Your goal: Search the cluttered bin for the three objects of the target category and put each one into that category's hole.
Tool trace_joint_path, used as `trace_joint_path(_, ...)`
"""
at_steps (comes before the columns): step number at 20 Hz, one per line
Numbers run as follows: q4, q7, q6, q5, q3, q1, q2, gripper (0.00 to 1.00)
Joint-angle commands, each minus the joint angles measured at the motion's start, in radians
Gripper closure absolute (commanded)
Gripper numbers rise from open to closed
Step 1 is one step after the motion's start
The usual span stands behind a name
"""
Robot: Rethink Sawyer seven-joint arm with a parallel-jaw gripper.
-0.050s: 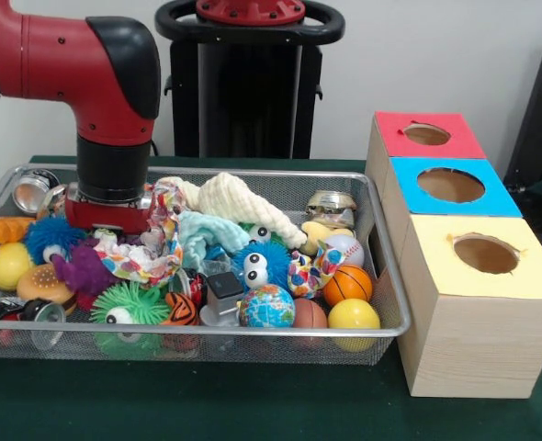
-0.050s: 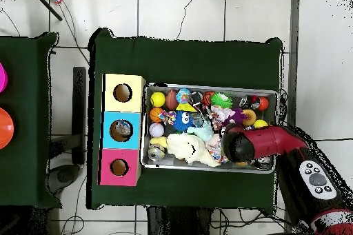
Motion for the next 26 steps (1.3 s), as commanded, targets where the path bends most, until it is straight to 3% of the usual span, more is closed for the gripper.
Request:
trace_joint_path(1,-0.001,0.012,-0.023,0.024,-0.002,0.007,-0.034,1.0)
trace_joint_path(5,0.172,0.047,0.071,0.133,-0.012,0.059,-0.257,1.0)
trace_joint_path(8,0.22,0.02,0.131,0.202,-0.006,0.069,-0.321,1.0)
trace_joint_path(12,0.249,-0.005,0.158,0.255,0.007,0.079,-0.337,1.0)
trace_joint_path(17,0.312,0.033,0.16,0.303,-0.013,0.128,-0.368,1.0)
trace_joint_path(26,0.303,0.193,0.008,0.277,-0.114,0.29,-0.259,1.0)
